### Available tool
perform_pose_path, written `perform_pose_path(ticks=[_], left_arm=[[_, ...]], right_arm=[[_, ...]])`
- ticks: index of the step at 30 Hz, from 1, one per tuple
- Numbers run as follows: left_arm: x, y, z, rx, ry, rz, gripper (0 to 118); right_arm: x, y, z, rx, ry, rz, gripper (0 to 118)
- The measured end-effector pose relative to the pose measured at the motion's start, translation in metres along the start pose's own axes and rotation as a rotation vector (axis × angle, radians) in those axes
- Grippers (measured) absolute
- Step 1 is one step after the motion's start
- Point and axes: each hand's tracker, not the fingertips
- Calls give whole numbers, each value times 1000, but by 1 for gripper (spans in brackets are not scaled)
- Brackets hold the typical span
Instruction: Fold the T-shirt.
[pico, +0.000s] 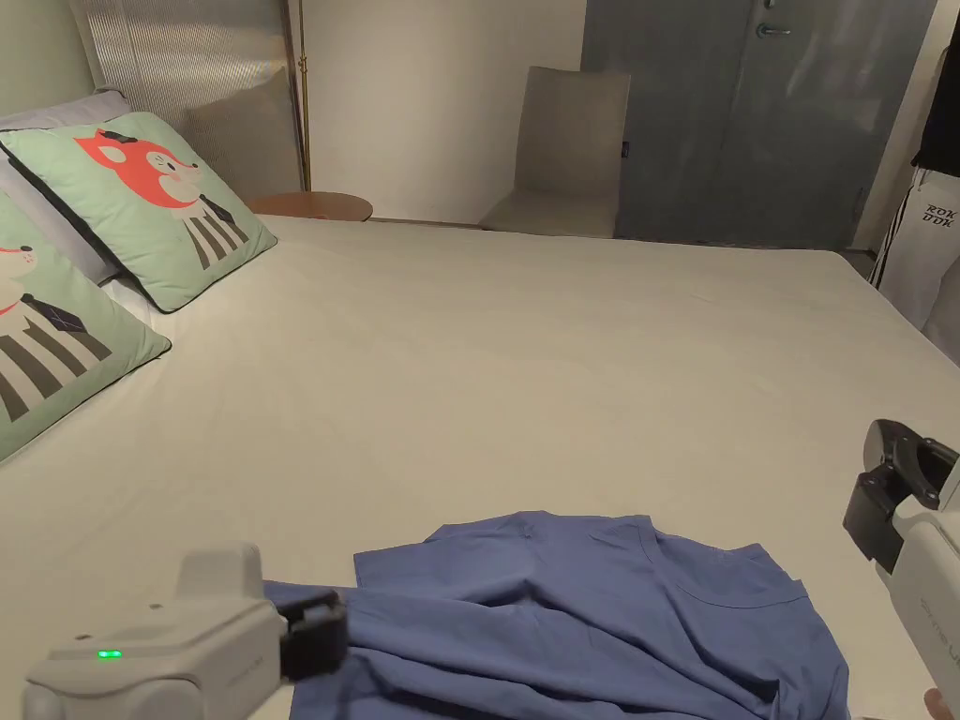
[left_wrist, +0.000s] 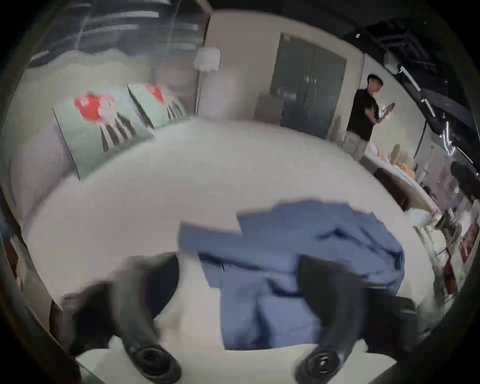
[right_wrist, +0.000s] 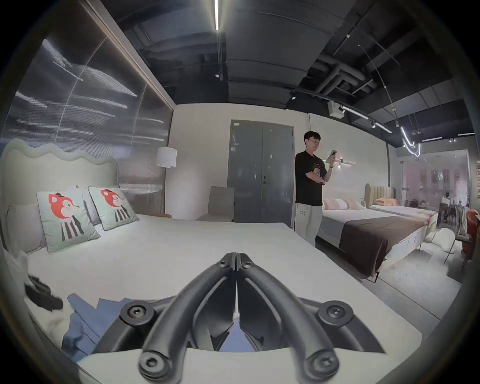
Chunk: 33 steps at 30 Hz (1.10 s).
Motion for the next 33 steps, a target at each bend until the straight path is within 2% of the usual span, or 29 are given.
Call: perform_pose_path(ticks=[6,7,8,9,10,12,13,14,17,18,20,25,26,28,29,30,31,32,33], left_arm=[[9,-43,-45,-116,25,-13,103],[11,-45,-47,-122,27,-12,95],[13,-46,-50,-124,25,-14,75],[15,-49,-49,-124,41,-18,65],[16,-49,-49,-108,103,-44,60],[16,-46,-45,-111,70,-41,44],[15,-45,-41,-106,63,-32,25],[16,-45,-39,-101,66,-27,9],[20,-46,-26,-74,72,-71,7],[22,-46,-21,-64,78,-88,7],[26,-46,-13,-48,82,-105,7],[27,-43,0,-25,86,-105,7],[27,-43,1,-25,84,-99,6],[26,-43,2,-28,81,-82,6],[24,-43,0,-33,80,-73,5],[24,-43,0,-37,80,-68,4],[24,-43,2,-39,78,-67,4],[25,-42,4,-39,67,-62,4],[27,-41,7,-39,67,-63,4]], right_arm=[[3,-24,-4,-82,-8,13,0],[4,-28,-5,-93,-10,15,0],[5,-32,-6,-105,-14,19,0],[6,-36,-8,-122,-17,25,0],[9,-41,-10,-141,-20,26,0],[13,-49,-16,-177,-28,22,1],[15,-53,-19,-197,-34,17,4],[17,-58,-23,-224,-34,9,23],[26,-74,-49,-352,-15,-11,114],[30,-81,-59,-398,-2,-20,117],[34,-93,-77,-451,4,-23,118],[42,-139,-132,-704,5,-36,116],[44,-149,-140,-752,4,-37,107],[46,-163,-150,-818,-3,-49,69],[46,-169,-153,-845,-9,-52,57],[48,-173,-153,-858,11,-79,51],[49,-170,-149,-814,47,-123,39],[50,-161,-143,-780,29,-87,29],[51,-156,-139,-749,63,-82,18]])
